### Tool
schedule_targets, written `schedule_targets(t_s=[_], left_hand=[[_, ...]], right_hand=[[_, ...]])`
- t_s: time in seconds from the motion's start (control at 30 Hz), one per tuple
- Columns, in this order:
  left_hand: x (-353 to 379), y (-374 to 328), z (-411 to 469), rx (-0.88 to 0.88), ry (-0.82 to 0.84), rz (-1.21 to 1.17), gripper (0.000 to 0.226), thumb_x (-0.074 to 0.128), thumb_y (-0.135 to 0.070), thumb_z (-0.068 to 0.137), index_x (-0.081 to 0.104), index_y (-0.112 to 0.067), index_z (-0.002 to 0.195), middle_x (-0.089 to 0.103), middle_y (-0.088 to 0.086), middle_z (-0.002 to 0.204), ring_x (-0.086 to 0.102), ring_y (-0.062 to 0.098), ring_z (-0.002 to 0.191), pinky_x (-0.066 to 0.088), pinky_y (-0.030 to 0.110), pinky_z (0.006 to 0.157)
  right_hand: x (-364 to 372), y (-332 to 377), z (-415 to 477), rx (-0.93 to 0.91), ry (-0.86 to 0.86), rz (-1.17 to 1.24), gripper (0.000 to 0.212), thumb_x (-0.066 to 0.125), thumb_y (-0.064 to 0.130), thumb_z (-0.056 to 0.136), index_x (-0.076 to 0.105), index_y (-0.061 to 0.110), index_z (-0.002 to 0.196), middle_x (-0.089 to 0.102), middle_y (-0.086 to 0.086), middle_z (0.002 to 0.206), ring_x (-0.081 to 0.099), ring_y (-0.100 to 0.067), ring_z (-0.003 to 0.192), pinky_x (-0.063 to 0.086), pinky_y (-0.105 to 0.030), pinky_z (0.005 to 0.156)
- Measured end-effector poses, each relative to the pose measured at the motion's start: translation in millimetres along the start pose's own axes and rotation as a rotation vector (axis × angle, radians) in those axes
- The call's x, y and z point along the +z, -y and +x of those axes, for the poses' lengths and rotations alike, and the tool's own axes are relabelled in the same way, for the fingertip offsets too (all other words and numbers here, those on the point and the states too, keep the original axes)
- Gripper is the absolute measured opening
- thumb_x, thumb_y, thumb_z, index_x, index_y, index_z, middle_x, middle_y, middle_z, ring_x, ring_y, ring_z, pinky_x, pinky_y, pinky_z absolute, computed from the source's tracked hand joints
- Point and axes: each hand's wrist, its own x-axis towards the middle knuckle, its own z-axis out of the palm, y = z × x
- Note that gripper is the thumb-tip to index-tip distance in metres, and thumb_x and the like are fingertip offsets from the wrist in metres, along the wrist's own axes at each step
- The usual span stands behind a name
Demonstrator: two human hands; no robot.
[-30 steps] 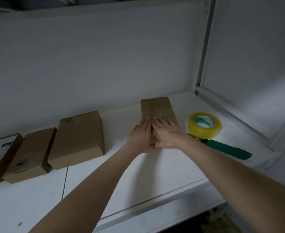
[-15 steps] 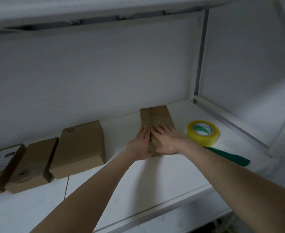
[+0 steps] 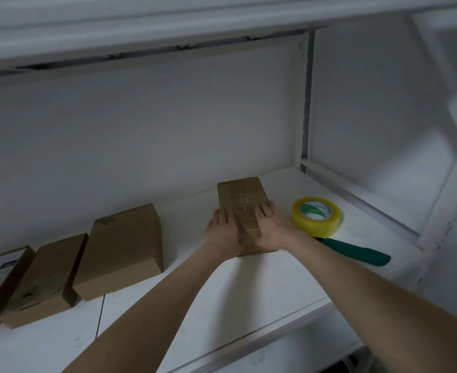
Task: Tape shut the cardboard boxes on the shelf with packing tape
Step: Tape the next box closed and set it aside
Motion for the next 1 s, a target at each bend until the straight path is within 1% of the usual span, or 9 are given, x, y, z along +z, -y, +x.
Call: schedule_targets(t_s=[0.13,0.2,0.33,0.47,0.57,0.67,0.73,0.83,1.0], left_hand=[[6.4,-13.4,9.4,0.106,-0.039,0.057,0.077,0.043,-0.041,0.096,-0.001,-0.010,0.152,0.001,0.009,0.161,0.003,0.023,0.148,0.005,0.037,0.119],[10.6,-13.7,13.7,0.116,-0.015,0.078,0.071,0.040,-0.039,0.098,0.001,-0.017,0.153,-0.001,0.008,0.161,0.003,0.023,0.148,0.004,0.038,0.119],[12.7,1.9,28.6,0.086,-0.017,0.099,0.069,0.042,-0.039,0.099,0.005,-0.018,0.153,0.001,0.008,0.161,0.006,0.025,0.148,0.008,0.039,0.119],[6.4,4.4,38.4,0.016,0.009,0.057,0.068,0.040,-0.033,0.099,0.004,-0.010,0.152,0.004,0.014,0.160,0.007,0.029,0.147,0.010,0.043,0.119],[-3.4,-15.3,40.5,0.002,-0.093,0.004,0.071,0.046,-0.028,0.095,0.010,-0.004,0.150,0.014,0.018,0.157,0.013,0.033,0.146,0.016,0.042,0.117],[-15.5,-47.9,38.7,0.182,-0.275,-0.028,0.067,0.049,-0.020,0.089,0.021,-0.010,0.149,0.023,0.011,0.156,0.021,0.026,0.144,0.028,0.036,0.111],[-16.8,-70.1,36.1,0.291,-0.309,-0.116,0.063,0.047,-0.010,0.087,0.028,-0.012,0.148,0.026,0.006,0.155,0.022,0.019,0.144,0.035,0.033,0.106],[-7.0,-92.0,34.5,0.333,-0.241,-0.279,0.057,0.046,-0.001,0.085,0.040,-0.011,0.141,0.037,0.006,0.148,0.033,0.020,0.138,0.036,0.030,0.104],[3.5,-99.0,42.0,0.197,-0.174,-0.407,0.057,0.038,0.007,0.087,0.040,-0.010,0.141,0.042,0.011,0.142,0.050,0.032,0.122,0.042,0.039,0.098]], right_hand=[[-4.8,-3.2,7.4,0.019,0.005,0.155,0.087,0.056,0.019,0.090,0.000,0.004,0.154,-0.004,-0.013,0.163,-0.003,-0.026,0.150,0.015,-0.032,0.119],[-11.9,-6.9,3.9,0.018,-0.020,0.250,0.081,0.056,0.016,0.090,0.008,0.007,0.155,0.005,-0.011,0.162,0.014,-0.028,0.149,0.023,-0.030,0.116],[-22.8,-36.0,-10.7,0.135,-0.296,0.359,0.057,0.053,0.012,0.091,0.037,0.017,0.145,0.034,-0.010,0.147,0.048,-0.033,0.125,0.045,-0.037,0.098],[-28.0,-78.2,-26.7,0.387,-0.478,0.334,0.037,0.058,0.019,0.089,0.050,0.016,0.125,0.045,-0.009,0.132,0.047,-0.028,0.120,0.042,-0.034,0.091],[-23.1,-109.2,-47.3,0.486,-0.394,0.280,0.051,0.069,0.039,0.083,0.051,0.013,0.122,0.052,-0.009,0.125,0.048,-0.027,0.119,0.042,-0.035,0.092],[-1.0,-131.7,-66.1,0.508,-0.149,0.206,0.073,0.075,0.056,0.071,0.051,0.015,0.126,0.053,-0.008,0.125,0.048,-0.027,0.119,0.041,-0.035,0.093],[15.6,-140.6,-71.8,0.487,-0.034,0.161,0.072,0.074,0.058,0.073,0.051,0.019,0.129,0.052,-0.006,0.127,0.047,-0.026,0.121,0.041,-0.035,0.096],[27.9,-149.3,-71.7,0.414,-0.043,0.227,0.049,0.072,0.042,0.083,0.059,0.020,0.124,0.059,-0.006,0.118,0.054,-0.023,0.111,0.043,-0.032,0.093],[28.7,-166.5,-73.0,0.254,-0.006,0.651,0.023,0.075,0.015,0.083,0.063,0.018,0.102,0.059,-0.001,0.098,0.056,-0.017,0.095,0.041,-0.025,0.076]])
